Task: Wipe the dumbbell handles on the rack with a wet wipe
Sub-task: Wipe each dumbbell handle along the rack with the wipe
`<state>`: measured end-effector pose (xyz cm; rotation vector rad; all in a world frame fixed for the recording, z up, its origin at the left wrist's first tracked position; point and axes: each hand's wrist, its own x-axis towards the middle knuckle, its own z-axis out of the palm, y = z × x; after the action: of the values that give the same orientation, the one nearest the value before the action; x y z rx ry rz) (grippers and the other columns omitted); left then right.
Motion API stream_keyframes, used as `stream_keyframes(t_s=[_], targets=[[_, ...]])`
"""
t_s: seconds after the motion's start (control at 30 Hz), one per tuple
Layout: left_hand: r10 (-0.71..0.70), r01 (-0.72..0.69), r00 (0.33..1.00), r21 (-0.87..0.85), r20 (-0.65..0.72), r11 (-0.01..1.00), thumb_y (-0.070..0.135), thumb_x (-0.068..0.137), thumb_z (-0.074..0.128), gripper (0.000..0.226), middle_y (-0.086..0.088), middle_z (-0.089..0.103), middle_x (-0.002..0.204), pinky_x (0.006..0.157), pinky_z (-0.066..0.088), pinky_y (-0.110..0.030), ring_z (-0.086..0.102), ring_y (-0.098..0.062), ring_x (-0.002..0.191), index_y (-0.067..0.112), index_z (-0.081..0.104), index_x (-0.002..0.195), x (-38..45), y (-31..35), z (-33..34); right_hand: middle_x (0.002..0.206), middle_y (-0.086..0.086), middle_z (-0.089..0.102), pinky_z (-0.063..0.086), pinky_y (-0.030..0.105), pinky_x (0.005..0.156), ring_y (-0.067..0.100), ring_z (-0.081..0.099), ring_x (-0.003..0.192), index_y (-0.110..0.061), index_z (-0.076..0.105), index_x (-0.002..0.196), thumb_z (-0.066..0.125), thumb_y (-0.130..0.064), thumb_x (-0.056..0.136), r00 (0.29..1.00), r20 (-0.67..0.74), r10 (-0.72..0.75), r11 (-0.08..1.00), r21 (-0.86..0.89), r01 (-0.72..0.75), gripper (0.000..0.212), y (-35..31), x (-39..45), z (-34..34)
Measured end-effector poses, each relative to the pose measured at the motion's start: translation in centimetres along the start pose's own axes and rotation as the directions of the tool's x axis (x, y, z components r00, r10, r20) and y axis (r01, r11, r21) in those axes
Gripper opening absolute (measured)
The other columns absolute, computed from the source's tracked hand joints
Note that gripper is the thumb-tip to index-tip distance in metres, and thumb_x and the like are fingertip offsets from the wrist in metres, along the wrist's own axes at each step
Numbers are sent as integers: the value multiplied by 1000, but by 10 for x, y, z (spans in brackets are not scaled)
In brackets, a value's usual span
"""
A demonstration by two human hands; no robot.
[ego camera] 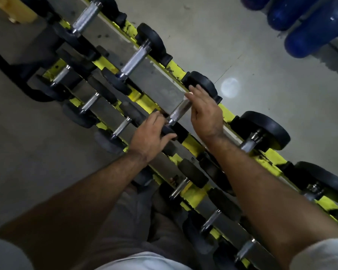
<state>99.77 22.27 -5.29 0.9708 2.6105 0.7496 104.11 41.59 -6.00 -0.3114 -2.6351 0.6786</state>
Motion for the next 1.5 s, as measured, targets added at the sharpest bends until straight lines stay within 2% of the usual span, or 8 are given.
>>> stream_keyframes(t_s=[0.3,0.6,0.73,0.93,1.03,1.2,1.33,1.5], targets=[[32,-37,998,-95,-54,995,59,84,59,57,-8,57,121,93,53,-40,54,-23,124,10,61,112,3,-18,1,156,11,43,37,48,112,27,36,147,-7,44,150,48,-4,94,921,300,-250,930,-192,315,56,42,-3,17],[-23,22,1000,-152,-3,988,61,81,62,54,2,56,119,85,53,-41,57,-17,115,17,60,111,8,-22,-6,158,19,35,25,49,122,33,30,149,0,38,151,43,-12,98,879,320,-354,900,-138,413,55,37,-20,25],[-45,46,999,-161,12,986,63,77,62,55,3,56,117,83,54,-42,58,-18,110,18,59,109,10,-22,-9,161,16,31,25,47,120,30,26,151,-2,34,154,44,-10,93,948,272,-166,943,-239,234,62,34,-6,17],[-45,45,999,-169,4,985,63,77,63,55,3,56,115,83,54,-42,58,-17,111,18,59,108,9,-20,-7,153,18,44,32,49,118,33,39,144,-1,45,147,45,-11,97,861,320,-394,875,-156,458,52,35,-13,17],[-46,45,999,-171,-3,984,57,78,68,50,4,56,115,83,53,-41,58,-16,110,18,59,108,8,-19,-6,154,16,44,36,50,115,32,37,146,-2,45,148,43,-2,94,942,255,-219,949,-168,266,54,38,-3,14],[-43,41,999,-156,-10,987,54,79,72,49,1,56,115,82,53,-41,58,-17,107,17,60,108,8,-16,-7,149,18,49,27,49,120,34,42,142,-1,51,144,42,-21,99,774,398,-492,848,16,530,49,28,-17,22],[-42,39,999,-154,-18,987,52,80,74,48,2,56,116,84,52,-38,57,-17,111,17,59,109,7,-17,-6,151,16,48,30,51,119,32,38,145,-3,48,146,43,-15,102,907,317,-277,934,-132,331,45,37,-2,16],[-47,42,999,-161,-25,986,51,80,75,48,2,57,117,85,52,-35,57,-16,111,17,59,109,7,-15,-7,151,17,47,24,47,122,33,39,144,-3,48,146,43,-22,100,768,427,-478,845,-17,535,50,34,-11,21]])
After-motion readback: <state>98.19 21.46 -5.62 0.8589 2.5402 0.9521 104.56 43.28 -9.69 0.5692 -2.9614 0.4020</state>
